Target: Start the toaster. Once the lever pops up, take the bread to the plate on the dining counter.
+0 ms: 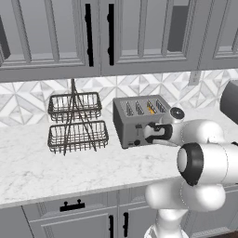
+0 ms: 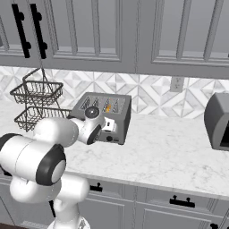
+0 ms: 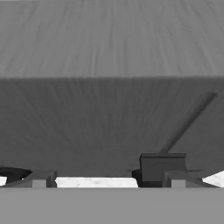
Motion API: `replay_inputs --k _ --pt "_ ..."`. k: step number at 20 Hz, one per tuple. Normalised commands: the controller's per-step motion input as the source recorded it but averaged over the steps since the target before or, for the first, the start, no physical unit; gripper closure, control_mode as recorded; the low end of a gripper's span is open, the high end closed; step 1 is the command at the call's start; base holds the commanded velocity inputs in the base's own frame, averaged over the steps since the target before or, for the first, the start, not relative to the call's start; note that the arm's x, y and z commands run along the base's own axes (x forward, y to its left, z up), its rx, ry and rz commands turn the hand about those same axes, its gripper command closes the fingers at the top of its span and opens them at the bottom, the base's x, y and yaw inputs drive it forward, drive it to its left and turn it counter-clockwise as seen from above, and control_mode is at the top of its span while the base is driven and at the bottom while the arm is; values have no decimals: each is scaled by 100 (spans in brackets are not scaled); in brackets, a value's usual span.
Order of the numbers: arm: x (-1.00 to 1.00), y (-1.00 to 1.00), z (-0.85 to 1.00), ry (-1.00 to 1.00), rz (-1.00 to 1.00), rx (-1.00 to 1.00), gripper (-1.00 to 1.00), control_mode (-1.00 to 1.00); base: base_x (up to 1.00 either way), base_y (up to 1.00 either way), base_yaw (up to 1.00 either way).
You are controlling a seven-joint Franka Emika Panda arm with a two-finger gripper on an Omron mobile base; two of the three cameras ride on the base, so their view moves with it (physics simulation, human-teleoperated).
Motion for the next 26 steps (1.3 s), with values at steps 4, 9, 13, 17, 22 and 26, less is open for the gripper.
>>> replay_inputs --k 4,9,13,17,22,26 --pt "0 0 -16 0 0 0 -100 -100 0 0 0" --pt "0 0 1 0 0 0 -100 -100 0 0 0" --pt "-1 0 17 0 0 0 -100 -100 0 0 0" --pt "-4 0 28 0 0 0 -100 -100 0 0 0" --pt "-17 0 30 0 0 0 -100 -100 0 0 0" --pt "-23 0 35 0 0 0 -100 -100 0 0 0"
